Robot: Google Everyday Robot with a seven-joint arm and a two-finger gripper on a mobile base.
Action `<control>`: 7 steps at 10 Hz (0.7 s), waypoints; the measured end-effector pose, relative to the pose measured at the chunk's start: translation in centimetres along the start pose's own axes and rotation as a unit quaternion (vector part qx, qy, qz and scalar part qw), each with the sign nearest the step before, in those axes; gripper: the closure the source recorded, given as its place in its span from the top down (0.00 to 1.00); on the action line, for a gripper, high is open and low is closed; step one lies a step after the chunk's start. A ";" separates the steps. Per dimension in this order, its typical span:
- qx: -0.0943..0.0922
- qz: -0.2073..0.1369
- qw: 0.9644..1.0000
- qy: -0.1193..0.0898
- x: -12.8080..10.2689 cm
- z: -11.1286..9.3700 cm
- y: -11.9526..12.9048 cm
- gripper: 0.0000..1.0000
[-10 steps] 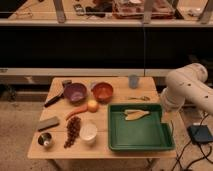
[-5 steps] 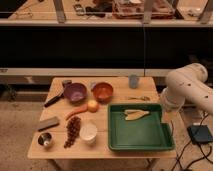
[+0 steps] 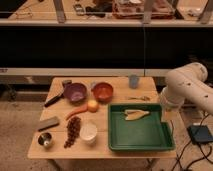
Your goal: Wipe purple bowl with eraser
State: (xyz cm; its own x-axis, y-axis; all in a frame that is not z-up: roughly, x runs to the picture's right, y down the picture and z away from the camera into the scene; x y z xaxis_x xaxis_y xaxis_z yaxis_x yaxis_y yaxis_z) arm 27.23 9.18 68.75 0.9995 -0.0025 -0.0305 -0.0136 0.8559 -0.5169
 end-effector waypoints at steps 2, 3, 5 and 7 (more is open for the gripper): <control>0.013 -0.023 1.000 -0.006 -3.3 -0.5 -1.7 0.65; 0.023 -0.036 0.999 -0.011 -5.9 -0.9 -2.6 0.65; 0.038 -0.060 0.997 -0.032 -11.2 -1.8 -4.0 0.65; 0.057 -0.074 0.993 -0.067 -15.8 -2.6 -4.8 0.65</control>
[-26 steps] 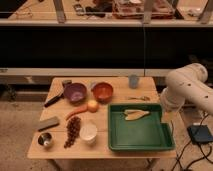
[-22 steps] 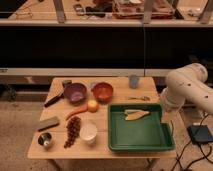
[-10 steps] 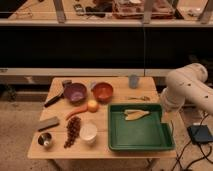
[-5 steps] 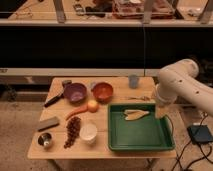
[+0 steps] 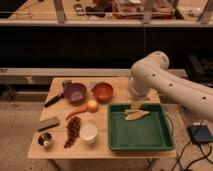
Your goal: Wipe purple bowl with eraser
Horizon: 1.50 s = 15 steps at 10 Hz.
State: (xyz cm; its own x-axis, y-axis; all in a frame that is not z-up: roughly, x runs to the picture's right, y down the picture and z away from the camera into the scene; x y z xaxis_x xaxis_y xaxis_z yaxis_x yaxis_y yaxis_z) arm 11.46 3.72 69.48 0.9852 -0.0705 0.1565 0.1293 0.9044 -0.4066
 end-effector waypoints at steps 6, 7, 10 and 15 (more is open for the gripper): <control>0.023 -0.009 0.998 -0.057 -7.8 0.8 -2.1 0.65; 0.023 -0.010 0.998 -0.058 -7.9 0.8 -2.1 0.65; 0.024 -0.008 0.998 -0.057 -7.7 0.7 -2.1 0.65; 0.030 -0.030 0.993 -0.110 -9.3 0.0 -2.8 0.65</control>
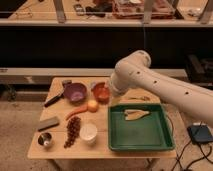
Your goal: Wipe purple bowl with eraser
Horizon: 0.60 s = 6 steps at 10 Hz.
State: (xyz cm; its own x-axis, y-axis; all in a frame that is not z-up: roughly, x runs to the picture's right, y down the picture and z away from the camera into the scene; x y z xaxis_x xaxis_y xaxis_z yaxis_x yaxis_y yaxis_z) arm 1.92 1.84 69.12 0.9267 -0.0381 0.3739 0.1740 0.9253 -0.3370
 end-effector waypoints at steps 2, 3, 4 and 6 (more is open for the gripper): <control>0.000 -0.036 0.998 -0.058 -4.0 0.3 -0.8 0.65; -0.003 -0.058 0.995 -0.082 -6.7 0.7 -1.1 0.65; -0.007 -0.080 0.992 -0.100 -9.3 1.2 -1.2 0.65; -0.011 -0.114 0.985 -0.125 -13.6 2.2 -1.1 0.65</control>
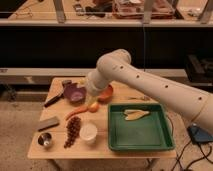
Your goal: Wipe purple bowl with eraser
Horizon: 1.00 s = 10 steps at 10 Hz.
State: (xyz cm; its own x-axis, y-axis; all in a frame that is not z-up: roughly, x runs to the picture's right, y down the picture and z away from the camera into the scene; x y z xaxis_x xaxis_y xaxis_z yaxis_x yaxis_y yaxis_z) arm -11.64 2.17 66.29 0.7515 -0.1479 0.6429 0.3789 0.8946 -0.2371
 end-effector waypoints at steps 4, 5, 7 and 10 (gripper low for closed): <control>-0.018 -0.075 0.997 -0.018 -7.9 5.9 -2.5 0.65; -0.026 -0.095 0.995 -0.012 -9.9 8.0 -3.1 0.65; -0.049 -0.128 0.991 0.005 -13.0 12.6 -4.1 0.65; -0.091 -0.157 0.983 0.041 -14.6 19.9 -3.6 0.65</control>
State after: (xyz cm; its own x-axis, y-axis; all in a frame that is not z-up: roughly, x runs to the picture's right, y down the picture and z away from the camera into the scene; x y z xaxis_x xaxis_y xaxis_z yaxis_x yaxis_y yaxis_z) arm -34.74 9.45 72.21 0.6202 -0.4445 0.6463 0.6837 0.7102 -0.1677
